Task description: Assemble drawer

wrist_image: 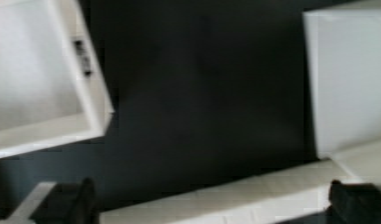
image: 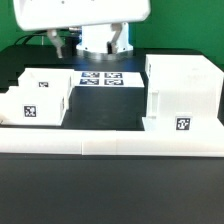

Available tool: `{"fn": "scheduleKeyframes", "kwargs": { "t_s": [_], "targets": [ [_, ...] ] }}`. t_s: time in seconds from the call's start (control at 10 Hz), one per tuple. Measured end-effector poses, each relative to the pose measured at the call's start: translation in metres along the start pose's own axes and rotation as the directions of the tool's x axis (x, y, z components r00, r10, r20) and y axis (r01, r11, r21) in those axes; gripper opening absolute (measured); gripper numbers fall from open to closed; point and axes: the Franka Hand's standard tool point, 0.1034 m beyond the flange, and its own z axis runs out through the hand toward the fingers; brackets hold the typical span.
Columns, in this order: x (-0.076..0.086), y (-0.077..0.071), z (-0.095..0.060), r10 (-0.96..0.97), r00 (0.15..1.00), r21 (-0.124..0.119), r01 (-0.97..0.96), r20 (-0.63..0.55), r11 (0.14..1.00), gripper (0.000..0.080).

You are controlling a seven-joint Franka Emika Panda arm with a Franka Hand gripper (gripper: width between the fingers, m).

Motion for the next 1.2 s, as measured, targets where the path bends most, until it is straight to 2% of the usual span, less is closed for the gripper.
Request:
{"fn": "scheduleKeyframes", "kwargs": {
  "t_s": [0.4,0.7,0.9,1.0,1.2],
  "targets": [
    [-0.005,0.036,0.039,-0.063,0.998,-0.038,0.063,-0.003,0.997,0.0648],
    [-0.004,0.033,0.037,-0.065,0.998,-0.036,0.065,-0.004,0.997,0.0648],
    [-0.007,0.04,0.037,-0.107,0.994,-0.031,0.107,0.008,0.994,0.0648],
    [-0.015,0.047,0.044,-0.113,0.993,-0.036,0.114,0.016,0.993,0.0648],
    [-0.033,0.05,0.062,-0.143,0.989,-0.049,0.145,0.034,0.988,0.0648]
  ]
}}
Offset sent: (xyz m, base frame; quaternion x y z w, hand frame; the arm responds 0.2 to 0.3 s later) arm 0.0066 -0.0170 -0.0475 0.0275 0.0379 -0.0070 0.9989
